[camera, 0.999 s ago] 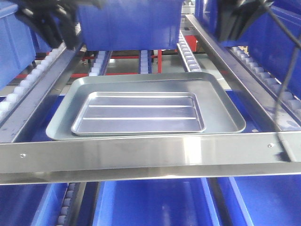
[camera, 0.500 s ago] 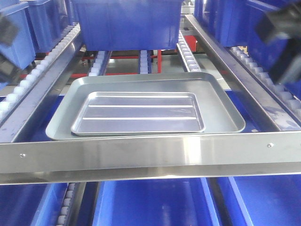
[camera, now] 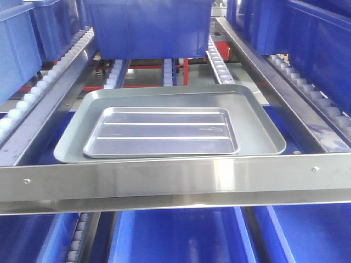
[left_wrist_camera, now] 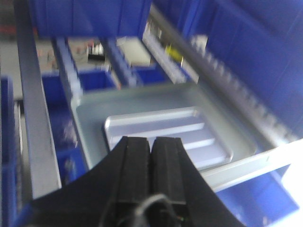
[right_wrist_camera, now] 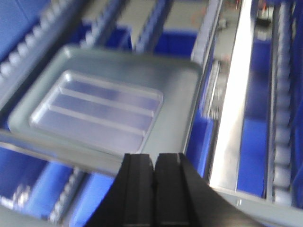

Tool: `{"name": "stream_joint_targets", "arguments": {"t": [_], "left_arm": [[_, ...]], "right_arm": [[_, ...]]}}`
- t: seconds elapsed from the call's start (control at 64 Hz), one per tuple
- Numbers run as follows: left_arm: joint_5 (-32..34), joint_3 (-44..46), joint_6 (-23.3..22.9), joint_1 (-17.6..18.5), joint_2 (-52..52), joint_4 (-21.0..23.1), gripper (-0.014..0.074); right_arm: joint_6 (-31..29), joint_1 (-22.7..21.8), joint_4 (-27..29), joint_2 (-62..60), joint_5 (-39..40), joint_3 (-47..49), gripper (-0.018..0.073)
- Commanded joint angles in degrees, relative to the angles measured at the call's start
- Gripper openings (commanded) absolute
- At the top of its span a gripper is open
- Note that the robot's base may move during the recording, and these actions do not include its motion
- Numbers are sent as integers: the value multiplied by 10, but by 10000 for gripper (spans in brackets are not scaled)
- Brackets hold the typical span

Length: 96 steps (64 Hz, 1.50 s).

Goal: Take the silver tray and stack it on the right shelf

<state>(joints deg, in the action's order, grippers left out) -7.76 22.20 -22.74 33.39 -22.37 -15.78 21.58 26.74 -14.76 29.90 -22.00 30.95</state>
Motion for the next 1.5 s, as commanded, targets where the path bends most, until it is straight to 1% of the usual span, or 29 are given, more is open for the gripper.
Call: {"name": "stream_joint_targets", "arguments": {"t": [0.0, 0.047, 0.109, 0.156, 0.219, 0.812, 0.843, 0.874, 0.89, 0.921, 0.953, 0.968, 0.999, 1.031, 1.046, 1.093, 1.14, 1.202, 1.265, 1.312, 1.374, 1.405, 1.483], "left_arm": [[28, 16, 0, 2, 58, 19, -83], [4, 16, 0, 2, 88, 37, -83], [-48, 16, 0, 2, 122, 57, -95], [-83, 16, 0, 2, 141, 61, -99], [-108, 16, 0, 2, 152, 61, -100], [-109, 15, 0, 2, 154, 61, -100], [-109, 15, 0, 2, 154, 69, -100], [-110, 15, 5, 2, 154, 82, -100], [-112, 15, 14, 1, 155, 89, -100], [-111, 15, 48, -2, 157, 101, -100], [-111, 15, 111, -12, 158, 121, -100], [-113, 15, 136, -16, 160, 137, -100], [-114, 15, 206, -32, 161, 169, -100], [-113, 12, 242, -53, 161, 197, -100], [-109, 8, 253, -67, 162, 209, -100], [-93, -4, 261, -110, 164, 230, -100], [-71, -21, 261, -153, 165, 239, -100], [-47, -49, 261, -208, 175, 240, -100], [-31, -79, 261, -247, 194, 240, -100], [-21, -105, 261, -271, 210, 240, -100], [-8, -139, 261, -290, 235, 239, -100], [1, -157, 260, -294, 242, 239, -100], [50, -198, 260, -295, 238, 239, -100]], "right_arm": [[-6, -4, -15, -45, 47, 14, 49], [-6, -4, -15, -71, 44, 14, 49], [-6, -4, -15, -94, 38, 14, 49], [-6, -4, -15, -105, 32, 14, 49], [-6, -4, -15, -108, 29, 14, 49], [-6, -4, -15, -106, 25, 14, 49], [-6, -4, -15, -106, 25, 14, 49], [-6, -4, -15, -106, 25, 14, 49], [-6, -4, -15, -106, 25, 14, 49], [-6, -4, -15, -106, 25, 14, 49], [-6, -4, -15, -106, 25, 14, 49], [-6, -4, -15, -106, 25, 14, 49], [-6, -4, -15, -106, 25, 14, 49], [-6, -4, -15, -106, 25, 14, 49], [-6, -4, -15, -106, 25, 14, 49], [-6, -4, -15, -106, 25, 14, 49], [-6, -4, -15, -106, 25, 14, 49], [-6, -4, -15, -106, 25, 14, 49], [-6, -4, -15, -106, 25, 14, 49], [-6, -4, -15, -106, 25, 14, 49], [-6, -4, -15, -106, 25, 14, 49], [-6, -4, -15, -106, 25, 14, 49], [-6, -4, -15, -106, 24, 14, 49]]}}
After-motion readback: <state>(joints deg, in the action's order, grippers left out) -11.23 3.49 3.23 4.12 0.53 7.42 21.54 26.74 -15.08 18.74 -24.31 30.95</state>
